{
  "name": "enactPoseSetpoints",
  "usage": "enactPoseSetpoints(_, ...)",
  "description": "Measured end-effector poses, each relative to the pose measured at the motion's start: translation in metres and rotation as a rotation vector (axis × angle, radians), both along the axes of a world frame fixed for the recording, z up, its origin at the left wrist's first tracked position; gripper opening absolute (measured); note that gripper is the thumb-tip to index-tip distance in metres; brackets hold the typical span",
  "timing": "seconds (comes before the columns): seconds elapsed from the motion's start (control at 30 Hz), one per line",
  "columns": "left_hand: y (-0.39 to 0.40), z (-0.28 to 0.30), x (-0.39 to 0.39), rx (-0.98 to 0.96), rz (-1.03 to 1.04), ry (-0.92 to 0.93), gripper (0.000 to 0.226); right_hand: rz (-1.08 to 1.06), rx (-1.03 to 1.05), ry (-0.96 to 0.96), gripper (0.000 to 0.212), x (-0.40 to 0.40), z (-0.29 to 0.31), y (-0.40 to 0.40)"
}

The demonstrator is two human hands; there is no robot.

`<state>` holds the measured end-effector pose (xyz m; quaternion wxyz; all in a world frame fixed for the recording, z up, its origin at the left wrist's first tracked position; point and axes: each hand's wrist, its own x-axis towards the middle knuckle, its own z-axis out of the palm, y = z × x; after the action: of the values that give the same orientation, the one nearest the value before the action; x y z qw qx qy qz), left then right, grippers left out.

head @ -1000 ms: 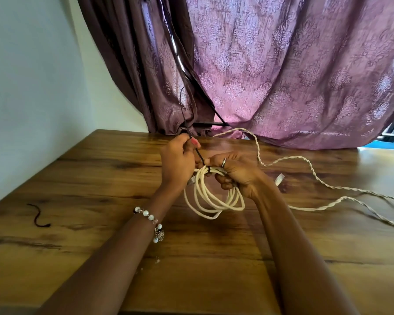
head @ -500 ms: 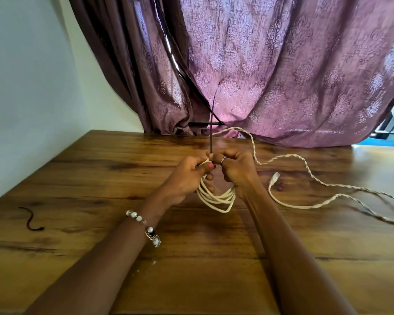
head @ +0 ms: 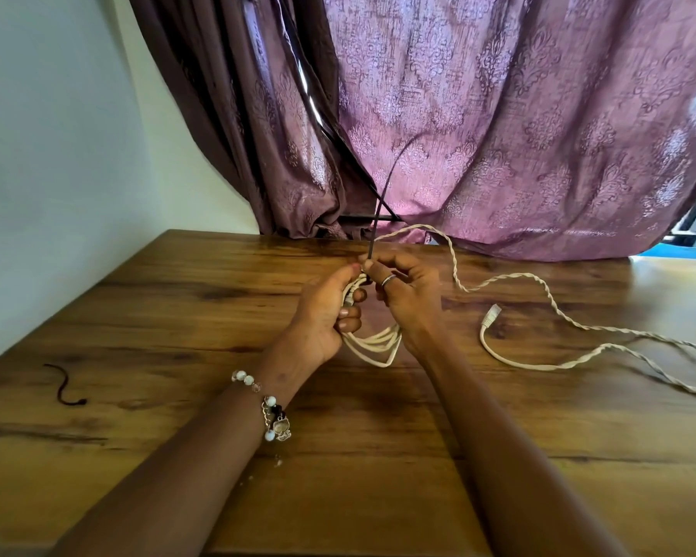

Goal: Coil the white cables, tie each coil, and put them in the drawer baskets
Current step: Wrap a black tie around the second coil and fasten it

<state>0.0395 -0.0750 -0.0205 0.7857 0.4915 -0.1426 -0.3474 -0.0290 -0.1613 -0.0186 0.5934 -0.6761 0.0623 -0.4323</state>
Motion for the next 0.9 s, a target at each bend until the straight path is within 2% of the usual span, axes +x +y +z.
enactPoseSetpoints(0.17,0.0,-0.004,-0.001,0.021,0.119,-0.104,0.014,0.049,0.041,0.008,0.015,-0.005,0.006,-0.005)
enactPoseSetpoints(0.33,0.001,-0.004,-0.004,0.047,0.192,-0.173,0.007,0.052,0.13,-0.091,0.004,-0.011,0.015,-0.009)
enactPoseSetpoints(0.5,0.002,-0.006,-0.01,0.107,0.198,-0.354,0.006,0.121,0.338,-0.137,0.01,-0.013,0.022,-0.006)
enactPoseSetpoints(0.67,0.003,-0.003,-0.013,0.207,0.188,-0.64,0.012,0.046,0.358,-0.136,0.009,-0.014,0.023,-0.007)
enactPoseSetpoints(0.9,-0.007,-0.001,-0.023,0.247,0.112,-0.801,0.013,-0.105,0.55,-0.157,0.027,-0.013,0.025,-0.019)
